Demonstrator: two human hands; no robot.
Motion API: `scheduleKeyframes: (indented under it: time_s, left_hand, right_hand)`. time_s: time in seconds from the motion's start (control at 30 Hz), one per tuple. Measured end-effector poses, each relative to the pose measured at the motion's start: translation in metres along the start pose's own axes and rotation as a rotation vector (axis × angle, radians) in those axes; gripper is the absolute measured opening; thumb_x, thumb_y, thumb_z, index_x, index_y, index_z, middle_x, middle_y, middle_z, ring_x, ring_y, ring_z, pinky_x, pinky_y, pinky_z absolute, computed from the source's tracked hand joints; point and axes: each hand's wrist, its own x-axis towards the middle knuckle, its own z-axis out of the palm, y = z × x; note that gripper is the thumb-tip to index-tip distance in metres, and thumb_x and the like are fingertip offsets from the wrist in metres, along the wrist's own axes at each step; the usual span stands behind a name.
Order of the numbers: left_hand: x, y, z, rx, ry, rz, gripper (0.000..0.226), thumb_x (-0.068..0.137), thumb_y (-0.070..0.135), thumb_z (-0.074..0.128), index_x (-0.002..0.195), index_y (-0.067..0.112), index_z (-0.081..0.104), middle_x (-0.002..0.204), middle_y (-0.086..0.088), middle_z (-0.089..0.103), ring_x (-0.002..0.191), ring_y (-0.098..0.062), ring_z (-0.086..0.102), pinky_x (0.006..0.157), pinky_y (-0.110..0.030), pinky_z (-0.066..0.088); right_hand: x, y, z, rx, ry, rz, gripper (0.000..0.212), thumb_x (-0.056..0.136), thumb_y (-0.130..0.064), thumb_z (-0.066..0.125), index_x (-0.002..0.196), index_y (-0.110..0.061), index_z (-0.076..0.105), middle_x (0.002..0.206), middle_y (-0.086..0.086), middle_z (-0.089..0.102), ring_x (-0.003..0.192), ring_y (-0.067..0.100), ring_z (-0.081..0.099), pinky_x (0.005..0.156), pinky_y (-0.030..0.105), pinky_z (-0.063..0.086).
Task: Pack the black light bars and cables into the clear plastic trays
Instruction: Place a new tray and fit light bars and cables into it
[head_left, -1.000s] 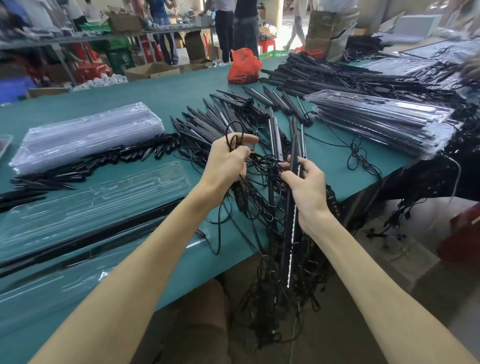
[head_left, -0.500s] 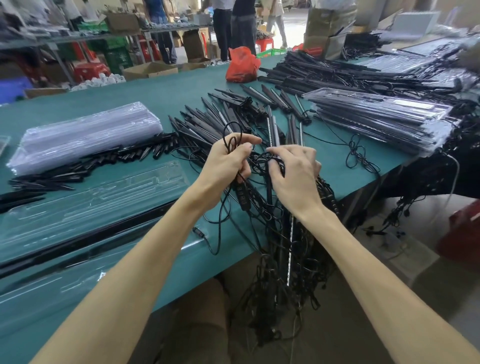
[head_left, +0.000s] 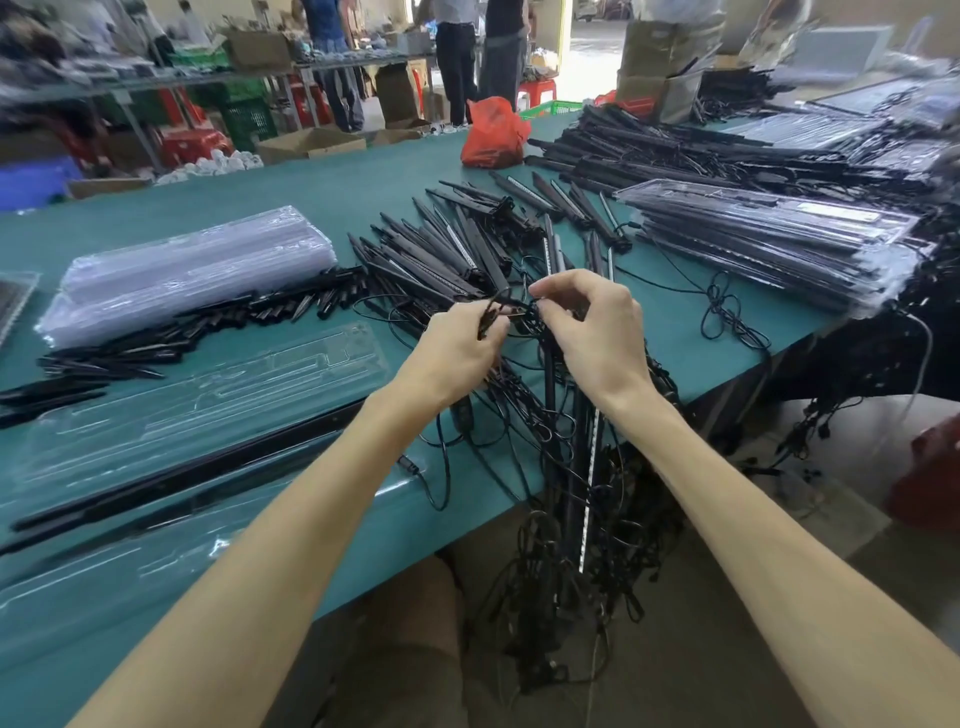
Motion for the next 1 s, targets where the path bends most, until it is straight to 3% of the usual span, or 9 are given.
scheduleKeyframes:
  time_s: [0.07, 0.17, 0.33, 0.43, 0.63, 0.73, 0.8, 0.9, 1.0]
  left_hand:
    - [0.001, -0.001, 0.002, 0.073, 0.001, 0.016, 0.022, 0.103, 0.026, 0.05, 0.113, 0.017, 0.067, 0.093, -0.001, 0.07, 0.081, -0.022, 0.063, 0.082, -0.033, 0.054]
    - [-0.003, 0.002, 0.004, 0.073, -0.003, 0.089, 0.037, 0.102, 0.022, 0.051, 0.136, 0.034, 0.058, 0.094, 0.006, 0.065, 0.075, -0.016, 0.059, 0.073, -0.029, 0.05]
    - [-0.007, 0.007, 0.006, 0.121, 0.054, 0.112, 0.034, 0.098, 0.022, 0.054, 0.127, 0.038, 0.057, 0.091, 0.002, 0.064, 0.07, -0.022, 0.057, 0.074, -0.041, 0.057]
    - [-0.007, 0.01, 0.006, 0.242, -0.005, 0.063, 0.04, 0.097, 0.024, 0.049, 0.133, 0.039, 0.056, 0.104, -0.003, 0.069, 0.085, -0.032, 0.065, 0.081, -0.044, 0.056]
    - [-0.009, 0.006, 0.009, 0.422, 0.092, 0.081, 0.027, 0.099, 0.027, 0.049, 0.125, 0.024, 0.056, 0.103, -0.004, 0.069, 0.089, -0.036, 0.064, 0.073, -0.039, 0.049]
    - [-0.009, 0.0, 0.012, 0.398, 0.108, 0.037, 0.015, 0.097, 0.026, 0.046, 0.1, 0.016, 0.057, 0.089, -0.003, 0.065, 0.081, -0.035, 0.061, 0.066, -0.036, 0.044]
    - [-0.008, -0.006, 0.011, 0.283, 0.051, -0.028, 0.013, 0.096, 0.026, 0.046, 0.09, 0.016, 0.052, 0.086, -0.003, 0.066, 0.079, -0.034, 0.062, 0.069, -0.039, 0.051]
    - [-0.009, -0.013, 0.011, 0.029, 0.032, -0.086, 0.016, 0.097, 0.023, 0.05, 0.092, 0.013, 0.063, 0.084, -0.005, 0.071, 0.078, -0.027, 0.068, 0.074, -0.044, 0.058]
    - [-0.006, -0.012, 0.009, -0.078, 0.128, -0.08, 0.015, 0.097, 0.021, 0.056, 0.095, 0.014, 0.07, 0.075, 0.0, 0.069, 0.065, -0.017, 0.062, 0.064, -0.041, 0.057]
  right_hand:
    - [0.0, 0.001, -0.001, 0.013, -0.004, 0.009, 0.014, 0.094, -0.011, 0.066, 0.102, -0.018, 0.075, 0.089, -0.011, 0.071, 0.083, -0.002, 0.064, 0.076, 0.004, 0.044]
    - [-0.001, 0.003, -0.005, 0.014, -0.011, 0.007, 0.014, 0.094, -0.01, 0.066, 0.102, -0.018, 0.075, 0.091, -0.01, 0.072, 0.084, -0.002, 0.064, 0.077, 0.005, 0.045]
    - [-0.004, 0.003, -0.007, -0.028, -0.027, 0.001, 0.014, 0.095, -0.009, 0.064, 0.102, -0.016, 0.074, 0.091, -0.005, 0.072, 0.082, 0.006, 0.067, 0.076, 0.01, 0.049]
    - [-0.006, 0.002, -0.005, -0.05, -0.04, 0.009, 0.014, 0.095, -0.01, 0.063, 0.101, -0.017, 0.074, 0.089, -0.002, 0.07, 0.079, 0.013, 0.068, 0.076, 0.015, 0.05]
    - [-0.011, 0.006, -0.001, -0.139, 0.031, -0.01, 0.015, 0.095, -0.01, 0.06, 0.101, -0.017, 0.072, 0.096, 0.001, 0.066, 0.082, 0.016, 0.065, 0.088, 0.035, 0.054]
    - [-0.013, 0.008, 0.0, -0.131, 0.066, -0.043, 0.014, 0.095, -0.009, 0.06, 0.1, -0.017, 0.071, 0.098, 0.001, 0.065, 0.079, 0.014, 0.065, 0.085, 0.036, 0.055]
    - [-0.015, 0.009, -0.001, -0.081, 0.06, -0.073, 0.013, 0.096, -0.008, 0.061, 0.099, -0.017, 0.07, 0.099, 0.001, 0.065, 0.078, 0.016, 0.067, 0.082, 0.038, 0.056]
    - [-0.02, 0.009, -0.001, -0.023, 0.048, -0.139, 0.013, 0.097, -0.006, 0.061, 0.101, -0.015, 0.07, 0.103, -0.002, 0.063, 0.083, 0.017, 0.068, 0.082, 0.038, 0.057]
    - [-0.023, 0.008, 0.003, 0.013, 0.071, -0.176, 0.014, 0.097, -0.004, 0.061, 0.102, -0.012, 0.071, 0.103, -0.002, 0.063, 0.086, 0.015, 0.067, 0.081, 0.035, 0.057]
